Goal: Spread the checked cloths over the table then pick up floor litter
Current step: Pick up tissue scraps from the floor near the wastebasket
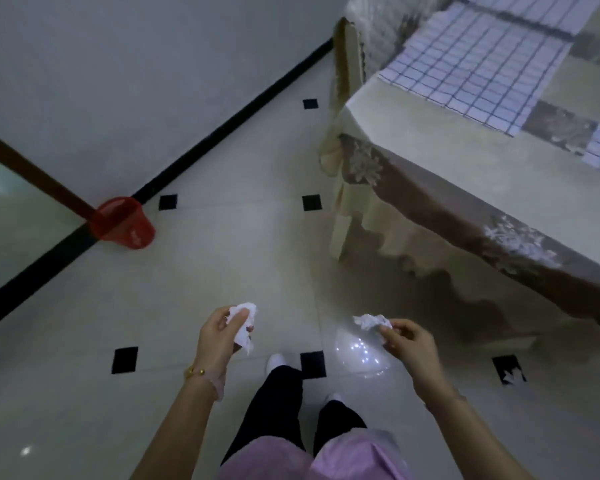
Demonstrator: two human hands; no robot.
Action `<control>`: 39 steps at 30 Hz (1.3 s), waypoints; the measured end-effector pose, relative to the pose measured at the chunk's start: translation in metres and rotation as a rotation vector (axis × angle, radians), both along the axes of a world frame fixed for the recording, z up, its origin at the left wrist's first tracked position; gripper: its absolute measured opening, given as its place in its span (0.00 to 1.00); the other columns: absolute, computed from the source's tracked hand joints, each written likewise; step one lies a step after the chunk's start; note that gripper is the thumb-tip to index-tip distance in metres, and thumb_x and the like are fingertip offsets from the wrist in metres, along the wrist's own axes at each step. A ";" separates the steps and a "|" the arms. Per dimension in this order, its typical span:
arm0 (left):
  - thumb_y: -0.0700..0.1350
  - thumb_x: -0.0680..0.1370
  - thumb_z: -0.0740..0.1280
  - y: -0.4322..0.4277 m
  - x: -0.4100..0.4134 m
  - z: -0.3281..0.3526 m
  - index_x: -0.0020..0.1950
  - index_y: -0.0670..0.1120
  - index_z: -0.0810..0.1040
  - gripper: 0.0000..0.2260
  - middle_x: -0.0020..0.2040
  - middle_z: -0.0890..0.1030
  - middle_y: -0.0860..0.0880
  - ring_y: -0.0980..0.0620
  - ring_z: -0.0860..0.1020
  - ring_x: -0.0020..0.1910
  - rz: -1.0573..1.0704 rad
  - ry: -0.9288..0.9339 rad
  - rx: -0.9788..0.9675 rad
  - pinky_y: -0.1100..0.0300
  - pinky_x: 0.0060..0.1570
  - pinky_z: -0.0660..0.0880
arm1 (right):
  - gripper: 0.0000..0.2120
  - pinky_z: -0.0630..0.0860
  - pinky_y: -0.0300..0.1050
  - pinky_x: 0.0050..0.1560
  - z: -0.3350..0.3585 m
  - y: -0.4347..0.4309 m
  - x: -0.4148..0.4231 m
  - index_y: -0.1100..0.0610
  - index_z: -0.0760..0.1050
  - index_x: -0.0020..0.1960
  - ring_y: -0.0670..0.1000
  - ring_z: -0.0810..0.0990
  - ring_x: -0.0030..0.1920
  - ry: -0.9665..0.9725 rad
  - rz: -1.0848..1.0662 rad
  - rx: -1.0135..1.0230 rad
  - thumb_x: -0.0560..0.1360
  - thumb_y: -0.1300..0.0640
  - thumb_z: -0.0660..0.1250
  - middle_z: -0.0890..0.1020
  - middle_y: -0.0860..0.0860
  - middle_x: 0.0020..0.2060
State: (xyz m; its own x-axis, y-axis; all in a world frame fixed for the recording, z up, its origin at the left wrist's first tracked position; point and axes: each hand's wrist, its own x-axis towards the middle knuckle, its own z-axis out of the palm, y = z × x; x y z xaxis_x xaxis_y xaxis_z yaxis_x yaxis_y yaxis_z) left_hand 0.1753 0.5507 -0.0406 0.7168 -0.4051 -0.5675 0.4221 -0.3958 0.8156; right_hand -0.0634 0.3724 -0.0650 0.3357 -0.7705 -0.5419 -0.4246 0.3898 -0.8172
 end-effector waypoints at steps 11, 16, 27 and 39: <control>0.44 0.77 0.66 0.098 0.138 -0.014 0.46 0.42 0.80 0.06 0.43 0.79 0.44 0.46 0.76 0.42 0.492 0.034 -0.034 0.51 0.45 0.73 | 0.05 0.72 0.29 0.29 -0.001 0.007 0.249 0.60 0.79 0.41 0.45 0.75 0.31 -0.018 0.462 -0.010 0.74 0.65 0.68 0.78 0.54 0.31; 0.43 0.78 0.66 0.136 0.245 -0.022 0.52 0.37 0.80 0.10 0.47 0.81 0.41 0.47 0.77 0.43 0.597 0.047 -0.031 0.51 0.44 0.74 | 0.09 0.78 0.31 0.33 -0.001 0.036 0.402 0.59 0.78 0.36 0.51 0.75 0.36 -0.022 0.564 0.057 0.75 0.67 0.66 0.77 0.57 0.34; 0.42 0.77 0.66 0.167 0.447 -0.017 0.48 0.40 0.78 0.05 0.41 0.77 0.42 0.47 0.74 0.40 0.796 0.085 -0.044 0.53 0.41 0.71 | 0.04 0.79 0.45 0.48 0.013 0.070 0.662 0.62 0.79 0.45 0.54 0.81 0.42 -0.015 0.712 0.095 0.75 0.61 0.68 0.83 0.58 0.40; 0.37 0.76 0.67 0.127 0.707 -0.134 0.42 0.40 0.74 0.04 0.41 0.76 0.42 0.46 0.75 0.39 0.964 0.439 0.016 0.51 0.39 0.74 | 0.05 0.79 0.48 0.50 -0.124 0.066 0.935 0.66 0.78 0.49 0.56 0.80 0.44 0.139 0.615 0.315 0.74 0.65 0.67 0.82 0.63 0.45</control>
